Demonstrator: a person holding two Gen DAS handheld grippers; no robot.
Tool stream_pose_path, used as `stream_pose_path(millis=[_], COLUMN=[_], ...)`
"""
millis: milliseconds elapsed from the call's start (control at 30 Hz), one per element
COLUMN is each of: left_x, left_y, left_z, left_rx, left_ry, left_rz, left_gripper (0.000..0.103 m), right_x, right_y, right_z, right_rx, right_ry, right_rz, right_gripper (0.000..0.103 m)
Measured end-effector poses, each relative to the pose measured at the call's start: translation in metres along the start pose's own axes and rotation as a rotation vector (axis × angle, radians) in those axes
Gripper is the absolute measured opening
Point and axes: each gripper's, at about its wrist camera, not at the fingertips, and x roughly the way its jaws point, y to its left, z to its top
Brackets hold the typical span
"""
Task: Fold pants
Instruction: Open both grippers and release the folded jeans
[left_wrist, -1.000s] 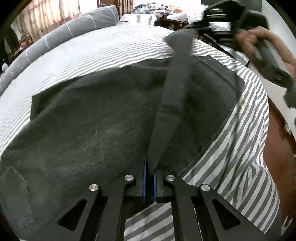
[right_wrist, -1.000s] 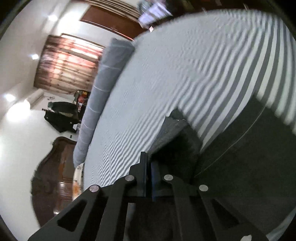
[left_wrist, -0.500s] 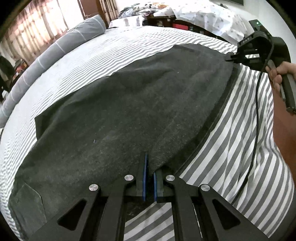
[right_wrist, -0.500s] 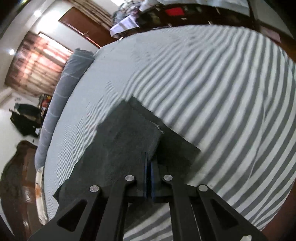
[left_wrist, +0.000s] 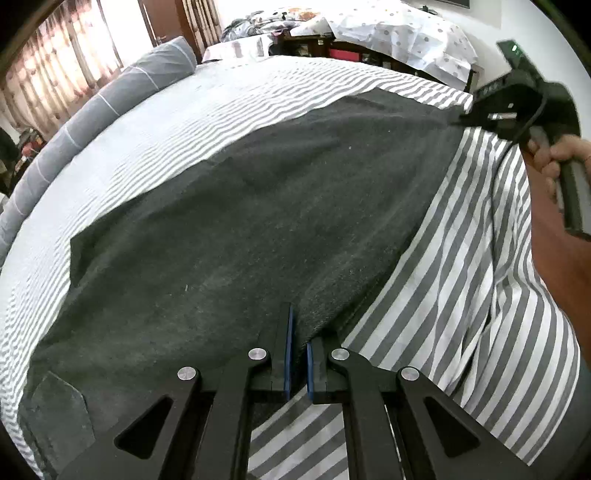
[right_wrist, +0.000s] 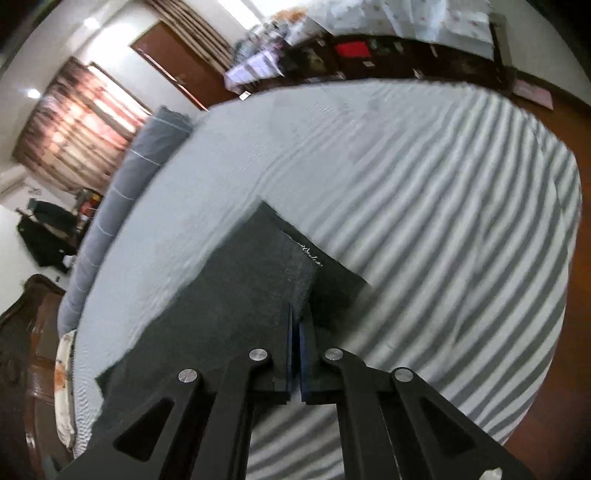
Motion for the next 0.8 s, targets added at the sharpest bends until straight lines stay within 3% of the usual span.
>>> stream_pose_path(millis=[133, 233, 367, 533, 667, 800], left_x=[0.012, 0.013, 0.003, -0.031, -0.061, -0.065], left_y=[0.004, 0.008, 0.021, 0.054, 0.101, 0.156], left_z=[0.001, 0.004, 0.007, -0.004, -0.017, -0.031], left_rx=[-0.014, -0.049, -0.12, -0.241, -0.366, -0.529], left_ry=[0.031, 0.047, 0.067, 0.025, -0.066, -0.099], left_rz=[-0.009, -0.033, -0.124, -0.23, -0.139, 0.007], left_gripper=[0.007, 0.012, 0.021, 0.03, 0.045, 0.049], right_x=[0.017, 0.018, -0.005, -0.045, -0.045, -0.016], right_y=[0.001, 0.007, 0.014, 0.054, 0.126, 0.206], right_z=[0.001, 0.004, 0.008, 0.007, 0.002, -0.02], right_rx=[-0.033, -0.044, -0.044, -0.154, -0.309, -0.434], right_ry=[0.038, 0.078, 0.06, 0.001, 0.038, 0.133], right_rz=[-0.043, -0.059, -0.098, -0.088, 0.037, 0.175], right_gripper=[0.003, 0.008, 0.041, 0.041, 0.041, 0.041])
